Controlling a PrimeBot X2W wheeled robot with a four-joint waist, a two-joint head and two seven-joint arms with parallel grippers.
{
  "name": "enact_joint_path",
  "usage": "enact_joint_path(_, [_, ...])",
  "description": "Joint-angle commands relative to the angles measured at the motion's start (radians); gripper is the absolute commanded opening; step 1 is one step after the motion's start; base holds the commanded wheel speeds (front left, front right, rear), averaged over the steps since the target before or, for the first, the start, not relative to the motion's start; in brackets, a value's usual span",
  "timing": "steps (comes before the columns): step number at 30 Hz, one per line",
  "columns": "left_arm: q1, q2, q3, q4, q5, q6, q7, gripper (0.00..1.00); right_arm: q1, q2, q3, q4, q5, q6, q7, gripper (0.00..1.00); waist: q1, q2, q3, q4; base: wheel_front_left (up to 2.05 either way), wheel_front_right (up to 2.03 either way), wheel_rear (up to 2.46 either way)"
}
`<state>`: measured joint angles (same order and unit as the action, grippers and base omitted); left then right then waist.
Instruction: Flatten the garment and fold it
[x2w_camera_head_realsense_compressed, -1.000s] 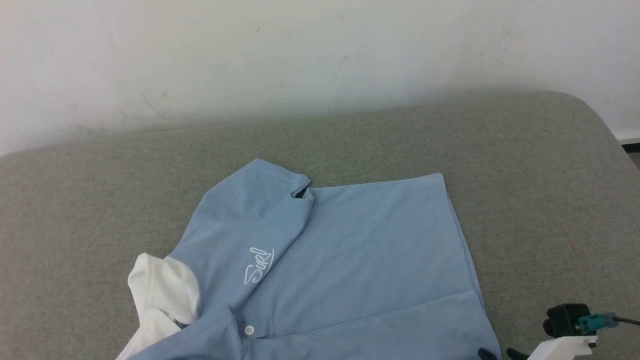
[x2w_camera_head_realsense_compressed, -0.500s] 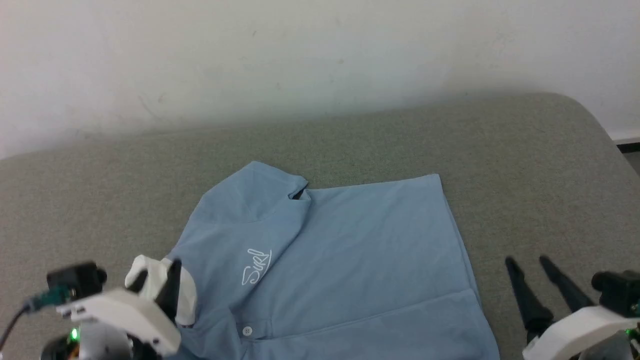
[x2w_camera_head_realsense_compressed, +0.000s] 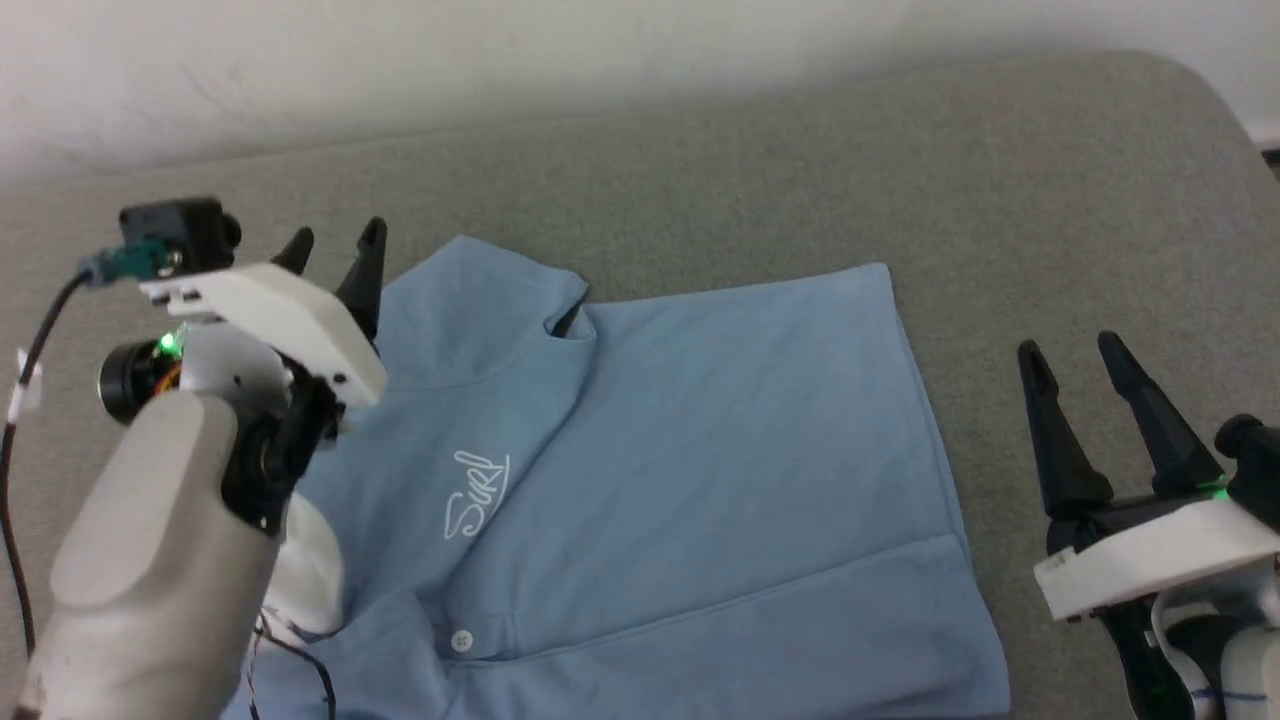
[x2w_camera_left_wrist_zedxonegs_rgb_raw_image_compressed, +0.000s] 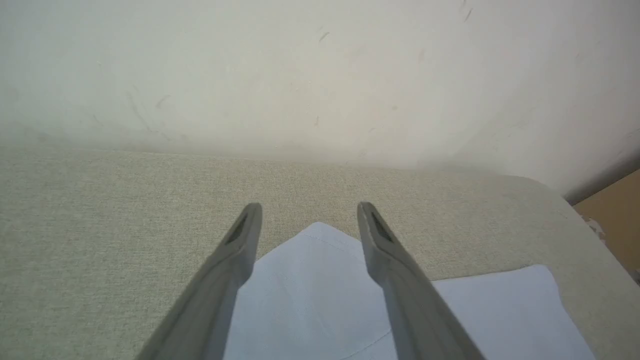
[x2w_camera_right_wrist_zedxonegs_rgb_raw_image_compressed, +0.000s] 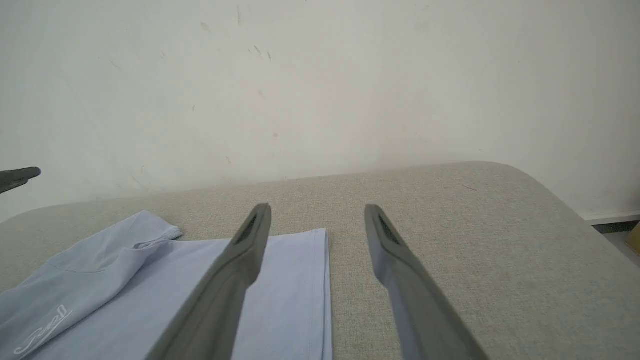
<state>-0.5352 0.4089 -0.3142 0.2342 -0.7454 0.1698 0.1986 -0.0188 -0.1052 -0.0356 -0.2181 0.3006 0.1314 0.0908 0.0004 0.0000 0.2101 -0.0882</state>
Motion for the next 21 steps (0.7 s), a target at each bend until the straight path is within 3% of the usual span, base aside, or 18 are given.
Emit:
enact_joint_path(1, [-0.047,-0.003,-0.01,0.053,0.004,-0.019,0.019,1.0,-0.023,0.005,0.006,0.005,0.004,-0.001,-0.01,1.0,-0.0004,0.0,0.084,-0.06,0.0,0.0,0.0])
enact_joint_path(8, [-0.23,0.007,-0.052,0.328,-0.012,-0.094,0.159,1.0,-0.081,-0.001,0.045,0.073,0.034,-0.001,-0.031,1.0,-0.0004,0.0,0.144,-0.134,0.0,0.0,0.0])
enact_joint_path(15, [-0.303,0.029,-0.115,0.538,-0.009,-0.11,0.373,1.0,-0.1,-0.008,0.072,0.133,0.062,-0.001,-0.049,1.0,-0.0004,0.0,0.164,-0.187,0.0,0.0,0.0])
enact_joint_path(16, [-0.303,0.027,-0.127,0.563,-0.011,-0.111,0.418,0.88,-0.098,-0.009,0.072,0.14,0.067,-0.001,-0.049,1.0,-0.0004,0.0,0.162,-0.19,0.0,0.0,0.0])
enact_joint_path(17, [-0.301,0.022,-0.137,0.583,-0.018,-0.113,0.464,0.48,-0.097,-0.011,0.072,0.146,0.071,-0.001,-0.049,1.0,-0.0004,0.0,0.16,-0.192,0.0,0.0,0.0])
enact_joint_path(19, [-0.292,0.013,-0.156,0.609,-0.024,-0.11,0.539,0.0,-0.093,-0.013,0.078,0.158,0.092,-0.001,-0.035,1.0,-0.0004,0.0,0.156,-0.193,0.0,0.0,0.0])
enact_joint_path(21, [-0.28,0.006,-0.155,0.622,-0.041,-0.111,0.571,0.0,-0.094,-0.022,0.086,0.167,0.109,-0.001,-0.022,1.0,-0.0004,0.0,0.15,-0.194,0.0,0.0,0.0])
